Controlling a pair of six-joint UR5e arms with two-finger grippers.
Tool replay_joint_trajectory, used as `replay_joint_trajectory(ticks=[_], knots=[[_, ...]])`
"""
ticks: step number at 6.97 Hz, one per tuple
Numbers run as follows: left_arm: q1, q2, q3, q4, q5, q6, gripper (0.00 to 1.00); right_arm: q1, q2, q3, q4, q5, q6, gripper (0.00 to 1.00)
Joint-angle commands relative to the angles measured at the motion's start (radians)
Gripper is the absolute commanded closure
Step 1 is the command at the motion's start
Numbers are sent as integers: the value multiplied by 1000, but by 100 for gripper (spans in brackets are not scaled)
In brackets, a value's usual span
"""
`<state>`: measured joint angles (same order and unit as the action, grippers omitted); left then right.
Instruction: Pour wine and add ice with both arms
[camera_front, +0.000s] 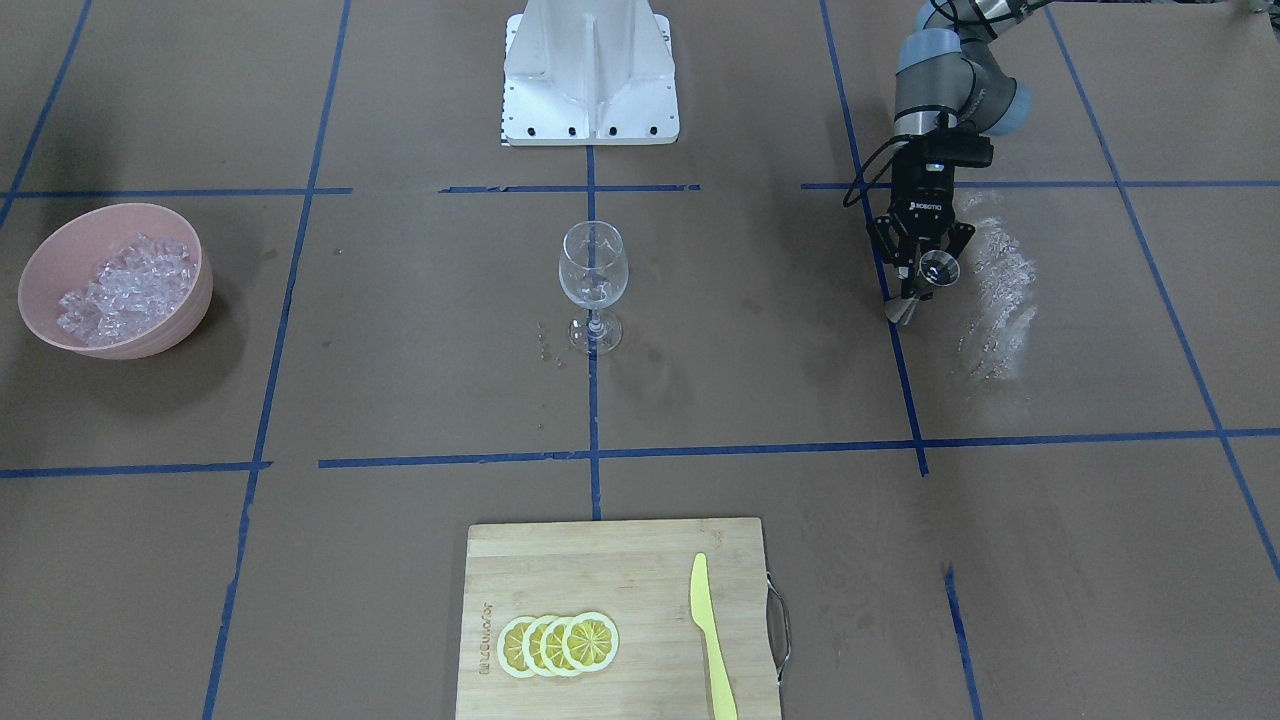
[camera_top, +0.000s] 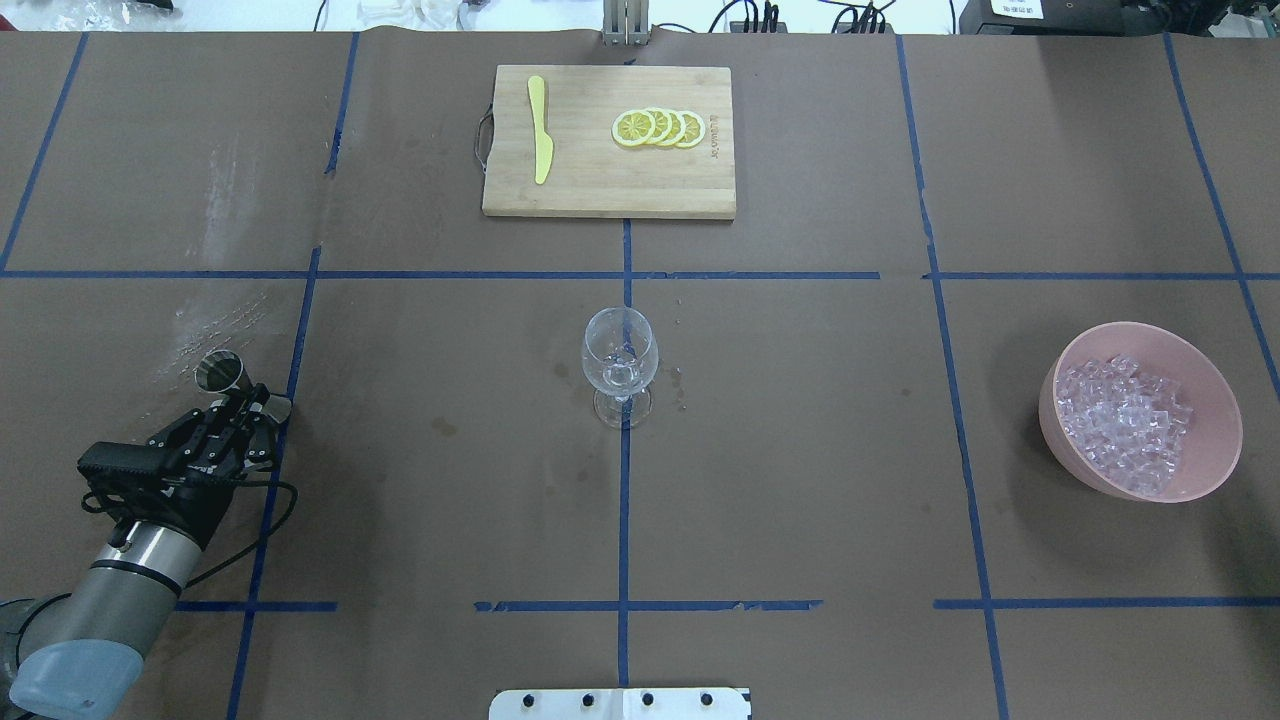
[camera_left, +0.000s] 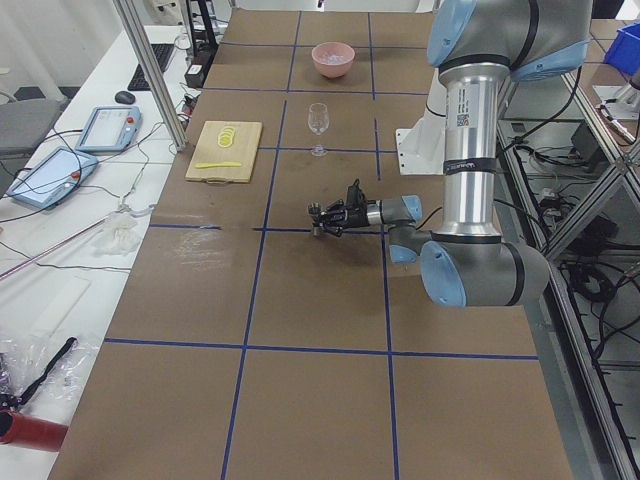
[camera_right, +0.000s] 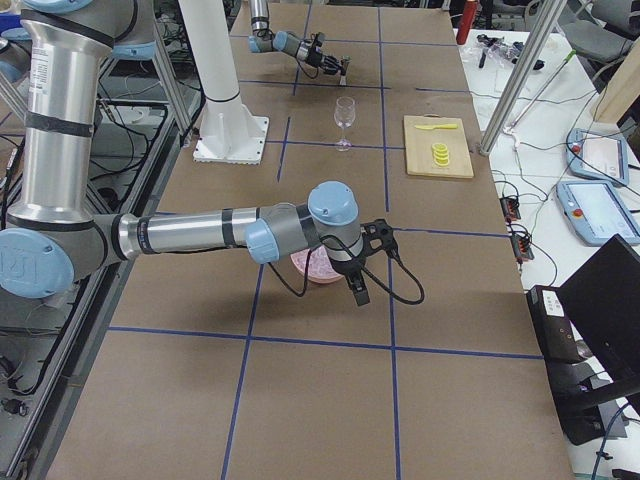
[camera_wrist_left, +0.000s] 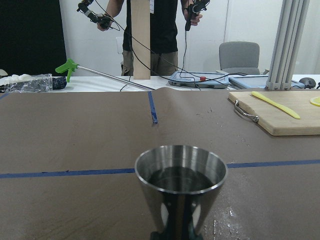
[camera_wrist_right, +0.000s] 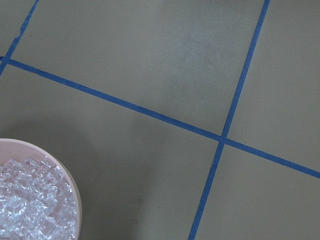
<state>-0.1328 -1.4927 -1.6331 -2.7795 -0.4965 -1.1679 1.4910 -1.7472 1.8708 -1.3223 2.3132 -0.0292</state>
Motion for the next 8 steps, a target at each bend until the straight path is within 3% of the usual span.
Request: replay_joint_trajectory(ticks=[1, 2, 4, 7, 8], knots=[[-1, -3, -51, -3, -1, 209, 100, 0, 0, 1, 0, 0, 0, 0], [-1, -24, -91, -29, -11, 302, 100, 0, 0, 2, 0, 0, 2, 0], [-5, -175, -103, -37, -25, 585, 100, 0, 0, -1, 0, 0, 0, 0], [-62, -305, -140, -5, -198, 709, 100, 0, -2, -2, 0, 0, 2, 0], [-65, -358, -140, 80, -214, 711, 100, 0, -2, -2, 0, 0, 2, 0]])
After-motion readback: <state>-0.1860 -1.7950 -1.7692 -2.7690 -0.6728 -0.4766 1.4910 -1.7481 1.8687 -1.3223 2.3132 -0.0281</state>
